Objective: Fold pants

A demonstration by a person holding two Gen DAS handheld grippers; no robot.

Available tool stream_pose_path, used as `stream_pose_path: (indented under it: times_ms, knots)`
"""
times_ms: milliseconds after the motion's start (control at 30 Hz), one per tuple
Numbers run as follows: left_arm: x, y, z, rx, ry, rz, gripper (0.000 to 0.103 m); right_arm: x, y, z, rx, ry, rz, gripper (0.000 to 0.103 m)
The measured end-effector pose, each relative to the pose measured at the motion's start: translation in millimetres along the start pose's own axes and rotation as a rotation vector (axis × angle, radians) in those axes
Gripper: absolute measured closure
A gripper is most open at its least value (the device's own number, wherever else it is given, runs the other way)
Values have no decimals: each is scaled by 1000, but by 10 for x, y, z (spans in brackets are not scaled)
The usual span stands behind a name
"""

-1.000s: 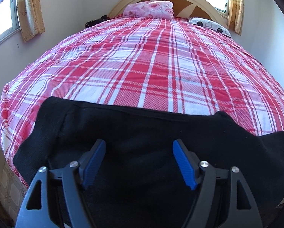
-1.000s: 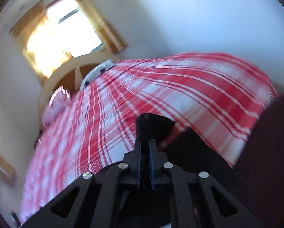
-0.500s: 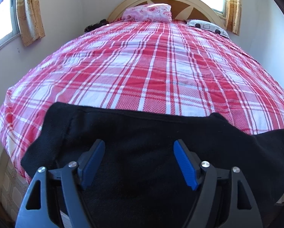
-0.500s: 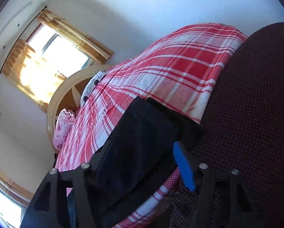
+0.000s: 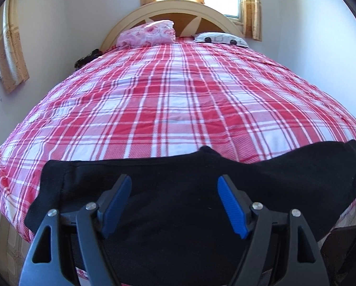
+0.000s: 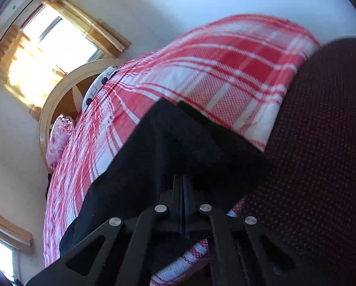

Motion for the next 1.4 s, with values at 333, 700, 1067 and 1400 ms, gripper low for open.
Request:
stream_pose_path:
  times_ms: [333, 700, 1067, 1400]
  knots:
    - [-113, 23, -28, 3, -16, -13, 25, -494, 434, 210, -51, -57, -60, 102]
    - [-85, -8, -50, 16, -7, -18, 25, 264, 146, -334, 31, 41, 65, 52]
    - [56, -33, -53, 37, 60, -38, 25, 498, -58, -398, 44, 164, -67, 83]
    - [1, -17, -56, 37, 43, -42, 25, 282, 312, -217, 9, 127, -18, 98]
Point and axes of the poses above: each gripper's, at about its wrist camera, not at the fingertips, and y roughly against the way its jaws point, x to its left, z to its top, the point moved 7 cm from there along -y, roughly the way its jaws point, and after that the axes turned 8 degrees about y, right-handed, at the moved point
